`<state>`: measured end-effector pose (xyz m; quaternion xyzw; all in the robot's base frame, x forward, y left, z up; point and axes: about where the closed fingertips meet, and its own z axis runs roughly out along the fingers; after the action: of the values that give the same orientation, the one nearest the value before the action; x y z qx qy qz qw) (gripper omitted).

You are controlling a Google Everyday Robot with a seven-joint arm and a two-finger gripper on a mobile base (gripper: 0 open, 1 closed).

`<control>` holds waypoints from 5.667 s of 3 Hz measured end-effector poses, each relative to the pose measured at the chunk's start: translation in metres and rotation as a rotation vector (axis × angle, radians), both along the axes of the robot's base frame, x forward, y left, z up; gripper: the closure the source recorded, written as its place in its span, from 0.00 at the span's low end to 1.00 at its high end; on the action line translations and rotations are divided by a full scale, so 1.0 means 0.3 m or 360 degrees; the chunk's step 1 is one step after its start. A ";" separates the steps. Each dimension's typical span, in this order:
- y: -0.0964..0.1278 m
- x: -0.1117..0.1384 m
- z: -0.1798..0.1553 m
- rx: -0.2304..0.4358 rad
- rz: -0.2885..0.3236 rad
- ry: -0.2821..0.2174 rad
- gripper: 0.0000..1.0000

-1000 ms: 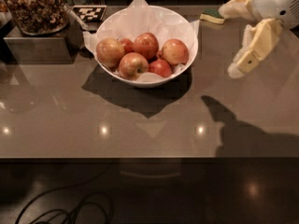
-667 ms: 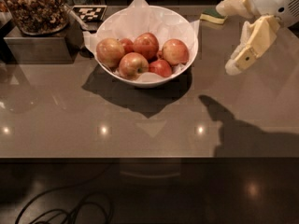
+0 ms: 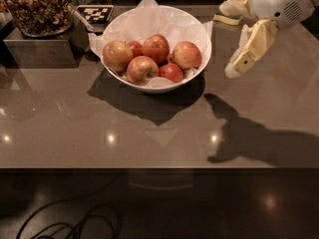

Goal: Pick apple from white bowl

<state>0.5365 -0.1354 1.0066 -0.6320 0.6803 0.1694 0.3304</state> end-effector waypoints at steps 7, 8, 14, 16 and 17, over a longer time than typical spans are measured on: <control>0.143 0.213 -0.139 -0.0020 0.0095 0.0001 0.53; 0.173 0.264 -0.167 0.0006 0.0103 0.0007 0.34; 0.187 0.382 -0.285 0.0089 0.0060 0.0045 0.23; 0.200 0.386 -0.341 0.0110 0.0066 0.0065 0.65; 0.184 0.378 -0.337 0.0125 0.0070 0.0061 0.89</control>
Offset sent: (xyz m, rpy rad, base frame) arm 0.0649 0.0568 -0.0432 -0.0540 0.0054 0.1252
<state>0.6499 -0.0801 0.9054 -0.6300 0.6652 0.2153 0.3381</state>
